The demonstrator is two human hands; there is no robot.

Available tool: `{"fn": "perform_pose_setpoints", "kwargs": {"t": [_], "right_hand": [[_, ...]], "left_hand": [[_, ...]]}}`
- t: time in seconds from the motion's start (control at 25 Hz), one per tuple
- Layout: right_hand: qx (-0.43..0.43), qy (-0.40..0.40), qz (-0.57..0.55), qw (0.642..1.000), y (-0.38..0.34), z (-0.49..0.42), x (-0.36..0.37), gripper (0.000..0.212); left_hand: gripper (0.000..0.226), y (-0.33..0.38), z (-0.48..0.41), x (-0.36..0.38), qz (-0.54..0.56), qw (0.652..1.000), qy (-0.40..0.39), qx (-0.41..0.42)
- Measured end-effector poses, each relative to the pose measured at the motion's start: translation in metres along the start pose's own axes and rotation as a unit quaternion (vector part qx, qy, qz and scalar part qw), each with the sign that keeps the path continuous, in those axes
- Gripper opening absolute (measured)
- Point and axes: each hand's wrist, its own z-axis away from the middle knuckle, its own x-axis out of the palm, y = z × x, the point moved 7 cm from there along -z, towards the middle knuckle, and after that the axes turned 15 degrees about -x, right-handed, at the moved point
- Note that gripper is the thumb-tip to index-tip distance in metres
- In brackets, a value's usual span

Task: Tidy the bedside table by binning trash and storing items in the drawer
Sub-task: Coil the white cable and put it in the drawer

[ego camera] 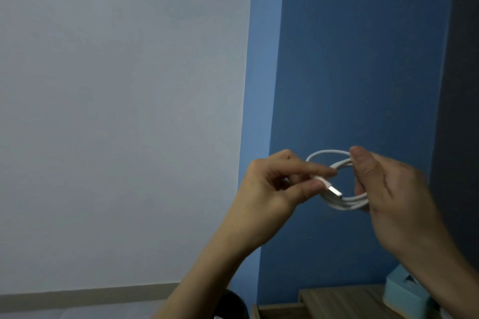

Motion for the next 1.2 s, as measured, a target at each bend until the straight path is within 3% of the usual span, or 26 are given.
{"fn": "perform_pose_setpoints", "kwargs": {"t": [0.24,0.4,0.44,0.6,0.68,0.76,0.84,0.92,1.0,1.12,1.2], "right_hand": [[-0.003,0.059,0.006,0.998,-0.001,0.006,0.000,0.045],[-0.002,0.058,-0.009,0.998,0.002,0.009,0.003,0.051],[-0.003,0.055,-0.006,0.998,0.001,0.009,0.004,0.051],[-0.039,0.032,0.068,0.996,-0.014,0.014,0.009,0.047],[-0.057,0.021,0.109,0.992,-0.020,0.014,0.009,0.046],[-0.038,0.024,0.094,0.995,-0.014,0.012,0.007,0.050],[-0.018,0.034,0.063,0.997,-0.005,0.012,0.004,0.049],[-0.016,0.032,0.054,0.998,0.001,0.012,0.003,0.053],[-0.023,0.023,0.046,0.998,0.002,0.011,0.002,0.060],[-0.024,0.020,0.026,0.999,0.001,0.008,-0.002,0.057],[-0.026,0.020,0.016,0.999,0.000,0.004,-0.005,0.055]], "left_hand": [[0.010,0.004,0.004,0.008,-0.033,0.996,0.078,-0.007],[0.009,0.001,0.002,0.023,0.045,0.997,-0.029,-0.053],[0.012,0.002,0.003,0.024,0.041,0.998,-0.023,-0.047],[0.033,0.000,0.001,0.018,-0.020,0.993,0.111,-0.028],[0.028,-0.002,-0.001,0.018,-0.069,0.988,0.140,-0.014],[0.013,-0.009,-0.002,0.022,-0.124,0.988,0.087,-0.025],[0.023,-0.015,0.000,0.028,-0.123,0.991,-0.030,-0.051],[0.021,-0.014,0.002,0.027,-0.124,0.986,-0.089,-0.060],[0.017,-0.010,0.001,0.019,-0.250,0.966,-0.052,-0.030],[0.017,0.002,0.011,0.012,-0.483,0.870,0.066,0.071],[0.023,0.007,0.021,0.008,-0.546,0.823,0.130,0.084]]}}
